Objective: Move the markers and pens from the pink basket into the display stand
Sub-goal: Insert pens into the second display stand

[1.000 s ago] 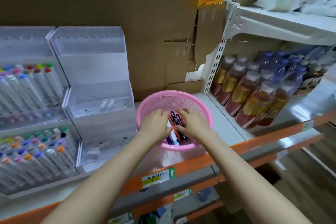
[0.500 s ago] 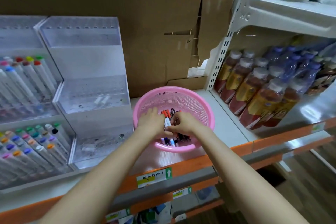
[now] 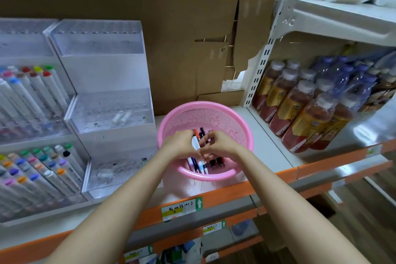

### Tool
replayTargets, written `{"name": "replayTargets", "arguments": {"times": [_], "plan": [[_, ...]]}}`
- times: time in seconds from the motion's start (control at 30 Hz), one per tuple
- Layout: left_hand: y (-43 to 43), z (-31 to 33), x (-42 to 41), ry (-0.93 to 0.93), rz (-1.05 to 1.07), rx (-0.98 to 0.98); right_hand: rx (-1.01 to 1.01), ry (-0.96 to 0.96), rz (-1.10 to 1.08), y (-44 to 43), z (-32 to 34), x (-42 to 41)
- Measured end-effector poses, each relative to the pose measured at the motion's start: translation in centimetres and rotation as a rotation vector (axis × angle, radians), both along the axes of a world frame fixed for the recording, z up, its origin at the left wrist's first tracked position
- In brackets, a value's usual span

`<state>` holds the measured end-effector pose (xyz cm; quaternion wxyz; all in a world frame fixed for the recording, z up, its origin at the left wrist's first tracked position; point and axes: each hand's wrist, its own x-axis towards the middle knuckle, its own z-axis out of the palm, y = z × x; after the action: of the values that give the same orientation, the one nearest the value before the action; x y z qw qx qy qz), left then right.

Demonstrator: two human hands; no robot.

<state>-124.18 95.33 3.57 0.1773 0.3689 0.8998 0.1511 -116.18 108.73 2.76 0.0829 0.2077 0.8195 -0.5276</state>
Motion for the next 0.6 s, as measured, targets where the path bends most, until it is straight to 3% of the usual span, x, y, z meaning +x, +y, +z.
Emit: {"name": "replayTargets", "arguments": {"times": [0.27, 0.5, 0.6], "plan": [[0.0, 0.5, -0.3, -0.158, -0.001, 0.117, -0.030, 0.030, -0.017, 0.0, -0.2, -0.1], [-0.1, 1.2, -0.6, -0.366, 0.104, 0.489, -0.095, 0.207, -0.062, 0.1, 1.1, 0.0], [-0.4, 1.7, -0.5, -0.374, 0.168, 0.633, -0.092, 0.276, -0.083, 0.0, 1.5, 0.2]]}}
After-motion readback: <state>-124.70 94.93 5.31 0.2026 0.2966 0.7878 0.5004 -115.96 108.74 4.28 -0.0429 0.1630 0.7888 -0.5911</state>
